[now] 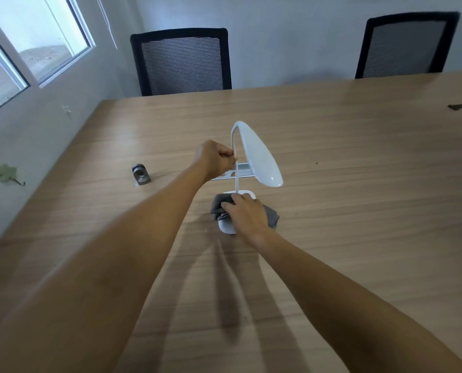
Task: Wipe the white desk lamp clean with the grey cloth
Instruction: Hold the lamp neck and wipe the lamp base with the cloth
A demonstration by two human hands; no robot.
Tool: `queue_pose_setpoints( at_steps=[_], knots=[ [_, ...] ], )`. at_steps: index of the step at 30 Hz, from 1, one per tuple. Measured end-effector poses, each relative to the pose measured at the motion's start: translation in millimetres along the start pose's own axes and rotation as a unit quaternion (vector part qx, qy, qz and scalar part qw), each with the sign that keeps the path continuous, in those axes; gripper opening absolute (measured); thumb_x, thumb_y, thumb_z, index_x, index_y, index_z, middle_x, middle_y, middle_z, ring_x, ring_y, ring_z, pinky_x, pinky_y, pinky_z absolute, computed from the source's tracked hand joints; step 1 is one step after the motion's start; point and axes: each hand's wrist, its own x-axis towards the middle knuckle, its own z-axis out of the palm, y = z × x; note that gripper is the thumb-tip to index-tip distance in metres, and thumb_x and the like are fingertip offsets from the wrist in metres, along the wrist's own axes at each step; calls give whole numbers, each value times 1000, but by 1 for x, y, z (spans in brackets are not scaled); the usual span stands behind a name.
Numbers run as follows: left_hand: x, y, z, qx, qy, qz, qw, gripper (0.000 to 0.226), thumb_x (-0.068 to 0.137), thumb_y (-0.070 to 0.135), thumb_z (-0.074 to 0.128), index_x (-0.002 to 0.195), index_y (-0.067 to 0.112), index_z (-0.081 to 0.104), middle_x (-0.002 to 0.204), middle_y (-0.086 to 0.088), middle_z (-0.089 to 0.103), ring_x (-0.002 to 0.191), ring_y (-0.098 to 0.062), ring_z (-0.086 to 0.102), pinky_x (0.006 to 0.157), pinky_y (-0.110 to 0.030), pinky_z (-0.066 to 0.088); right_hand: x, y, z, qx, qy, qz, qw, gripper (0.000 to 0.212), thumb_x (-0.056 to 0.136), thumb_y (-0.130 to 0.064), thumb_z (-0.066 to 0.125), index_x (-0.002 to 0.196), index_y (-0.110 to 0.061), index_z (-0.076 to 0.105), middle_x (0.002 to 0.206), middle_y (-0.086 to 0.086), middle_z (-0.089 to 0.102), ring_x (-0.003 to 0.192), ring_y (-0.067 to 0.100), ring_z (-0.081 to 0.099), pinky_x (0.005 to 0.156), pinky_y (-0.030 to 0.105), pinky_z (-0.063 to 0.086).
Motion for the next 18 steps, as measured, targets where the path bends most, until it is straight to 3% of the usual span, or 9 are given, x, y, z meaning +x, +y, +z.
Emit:
queue_pose_setpoints(
  at_steps=[3, 6, 10, 13, 15, 18],
  knots=[
    [1, -1, 0, 6, -5, 5, 1000, 23, 83, 3, 65, 104, -7, 70, 91, -18, 70, 96, -32, 71, 41, -4, 43, -4, -11, 1, 7, -18, -62, 998, 30, 92, -13, 49, 119, -19, 61, 120, 11, 61, 116, 34, 47, 86, 44, 41],
    [3, -2, -1, 6, -13, 4, 1000, 24, 83, 3, 65, 105, -5, 71, 84, -11, 66, 95, -31, 71, 47, -8, 46, -8, -14, -2, 67, 18, -95, 993, 31, 86, -5, 49, 109, -18, 66, 104, 13, 67, 101, 34, 53, 70, 38, 37],
    [4, -2, 0, -2, -12, -1, 1000, 25, 82, 2, 66, 105, -7, 70, 87, -15, 67, 94, -32, 71, 56, -13, 51, 1, -6, -3, 2, 29, 17, 999, 32, 90, -17, 52, 122, -17, 56, 128, 9, 55, 120, 32, 45, 94, 42, 41],
    [4, -2, -1, -6, -11, -2, 1000, 25, 82, 2, 66, 105, -6, 71, 83, -12, 65, 92, -31, 72, 47, -7, 47, 2, -6, 2, 6, 0, 2, 1000, 33, 92, -24, 52, 124, -19, 58, 135, 8, 50, 125, 32, 40, 102, 42, 36],
    [5, -4, -1, -12, -15, -4, 1000, 24, 82, 2, 65, 104, -6, 71, 83, -14, 67, 91, -31, 72, 42, -2, 43, -9, -13, 8, 19, -7, -53, 998, 33, 92, -20, 50, 123, -22, 60, 129, 7, 56, 119, 31, 44, 97, 43, 39],
    [5, -4, -1, -57, -32, -28, 997, 25, 82, 1, 66, 106, -7, 69, 99, -24, 72, 75, -27, 71, 50, -7, 51, -30, -17, 11, 72, -4, -94, 993, 44, 83, -5, 48, 120, -25, 63, 120, 3, 64, 106, 31, 50, 85, 41, 41]
  ],
)
